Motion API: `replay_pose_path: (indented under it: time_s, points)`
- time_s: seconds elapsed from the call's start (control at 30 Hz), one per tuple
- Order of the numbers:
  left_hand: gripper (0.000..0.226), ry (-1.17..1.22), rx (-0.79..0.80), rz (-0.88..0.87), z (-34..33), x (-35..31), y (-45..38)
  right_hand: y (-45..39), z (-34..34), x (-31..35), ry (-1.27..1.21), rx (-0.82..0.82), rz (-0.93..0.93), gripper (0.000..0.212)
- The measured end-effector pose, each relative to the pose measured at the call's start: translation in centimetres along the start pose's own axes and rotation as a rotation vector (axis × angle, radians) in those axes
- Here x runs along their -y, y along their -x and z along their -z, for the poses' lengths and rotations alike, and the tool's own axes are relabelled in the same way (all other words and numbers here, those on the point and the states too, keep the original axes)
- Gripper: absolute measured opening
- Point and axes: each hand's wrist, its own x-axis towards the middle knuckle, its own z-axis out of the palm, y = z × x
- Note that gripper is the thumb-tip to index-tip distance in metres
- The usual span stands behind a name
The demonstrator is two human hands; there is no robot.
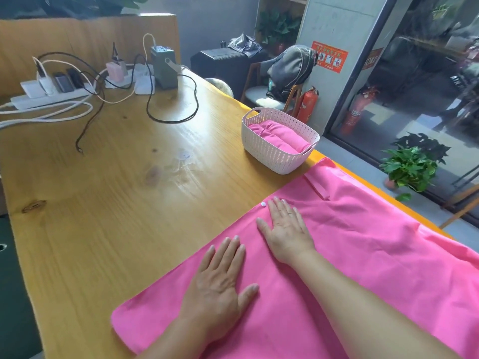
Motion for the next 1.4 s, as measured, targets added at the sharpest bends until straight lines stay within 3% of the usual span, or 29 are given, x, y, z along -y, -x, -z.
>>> replay_pose_path:
  time_s: [0.13,0.23,0.3,0.4,0.53,0.73,0.9,1.0,1.23,1.33,1.4]
  points:
    - [0.077,-0.031,-0.03,-0.05,-0.6,0.4,-0.2,-4.3,1.8,-4.6,0.03,-0.041,-0.086,0.077]
    - [0.071,-0.038,-0.197,-0.054,-0.4,-0.9,-2.9,-6.2,2.7,-6.7,-0.031,-0.079,-0.089,0.073]
    - [0.061,0.028,-0.255,-0.079,-0.1,-3.3,-6.5,-7.0,3.2,-7.2,-0.124,-0.191,-0.074,0.063]
    - [0.062,0.056,-0.165,-0.178,-0.4,-7.3,-11.9,-8.5,4.1,-8.9,-0.141,-0.358,-0.138,0.055]
    - [0.077,0.029,-0.048,-0.25,-2.3,-9.0,-14.2,-11.0,4.1,-13.1,-0.094,-0.196,-0.239,0.063]
    - [0.084,-0.015,-0.111,-0.268,-3.5,-8.8,-14.5,-14.1,4.8,-14.5,-0.092,-0.138,-0.151,0.074]
    - [0.083,0.0,-0.102,-0.253,-3.5,-8.0,-14.4,-14.9,6.3,-14.1,-0.114,-0.069,-0.192,0.079]
    - [0.085,-0.024,-0.099,-0.278,-3.5,-7.7,-14.3,-10.6,6.5,-12.9,-0.291,-0.247,-0.28,0.066]
    - [0.095,0.027,-0.026,-0.196,-3.0,-8.7,-14.8,7.6,6.4,-13.9,-0.4,-0.295,-0.315,0.045]
    - [0.072,0.133,-0.084,-0.213,-2.6,-14.0,-13.6,15.8,7.7,-17.8,-0.424,-0.386,-0.482,0.035]
    - [0.06,0.265,-0.175,-0.381,-3.0,-19.8,-11.3,21.6,8.1,-21.1,-0.434,-0.501,-0.617,0.03]
